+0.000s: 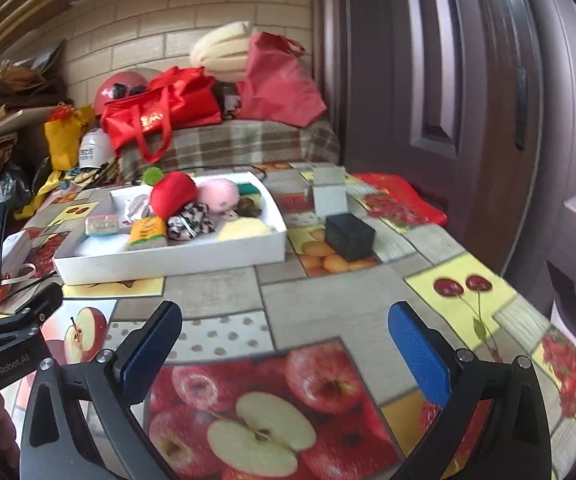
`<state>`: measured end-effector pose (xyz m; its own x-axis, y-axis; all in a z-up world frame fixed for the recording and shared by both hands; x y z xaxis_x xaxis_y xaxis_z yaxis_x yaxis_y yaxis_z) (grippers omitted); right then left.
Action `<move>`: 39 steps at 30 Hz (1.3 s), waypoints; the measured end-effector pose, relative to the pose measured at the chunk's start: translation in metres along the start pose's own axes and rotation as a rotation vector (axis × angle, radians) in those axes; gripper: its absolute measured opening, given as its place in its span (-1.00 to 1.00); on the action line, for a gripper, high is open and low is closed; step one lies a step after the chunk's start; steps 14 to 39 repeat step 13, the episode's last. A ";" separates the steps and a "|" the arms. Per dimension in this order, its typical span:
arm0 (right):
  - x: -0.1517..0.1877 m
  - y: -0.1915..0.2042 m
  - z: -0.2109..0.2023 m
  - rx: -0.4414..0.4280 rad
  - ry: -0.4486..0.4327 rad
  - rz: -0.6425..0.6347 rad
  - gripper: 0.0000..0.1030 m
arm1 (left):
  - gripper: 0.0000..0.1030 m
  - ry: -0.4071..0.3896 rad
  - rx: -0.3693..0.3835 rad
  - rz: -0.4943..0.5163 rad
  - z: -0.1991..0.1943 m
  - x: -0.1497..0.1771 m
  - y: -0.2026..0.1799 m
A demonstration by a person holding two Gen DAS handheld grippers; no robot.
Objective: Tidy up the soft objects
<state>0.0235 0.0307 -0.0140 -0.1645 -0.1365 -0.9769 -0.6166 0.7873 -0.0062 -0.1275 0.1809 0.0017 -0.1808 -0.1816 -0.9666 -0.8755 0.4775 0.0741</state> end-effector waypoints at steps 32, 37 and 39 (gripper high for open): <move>0.005 -0.004 -0.002 0.023 0.014 -0.015 1.00 | 1.00 0.025 0.044 -0.014 0.001 0.004 -0.002; 0.005 -0.004 -0.002 0.023 0.014 -0.015 1.00 | 1.00 0.025 0.044 -0.014 0.001 0.004 -0.002; 0.005 -0.004 -0.002 0.023 0.014 -0.015 1.00 | 1.00 0.025 0.044 -0.014 0.001 0.004 -0.002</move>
Point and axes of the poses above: each gripper's, at about its wrist camera, not at the fingertips, and z roughly the way its jaws point, y to its left, x to its underside, the point moved 8 cm from there along z, roughly the way its jaws point, and after that the axes turned 13 degrees about -y, right-handed, at the moved point
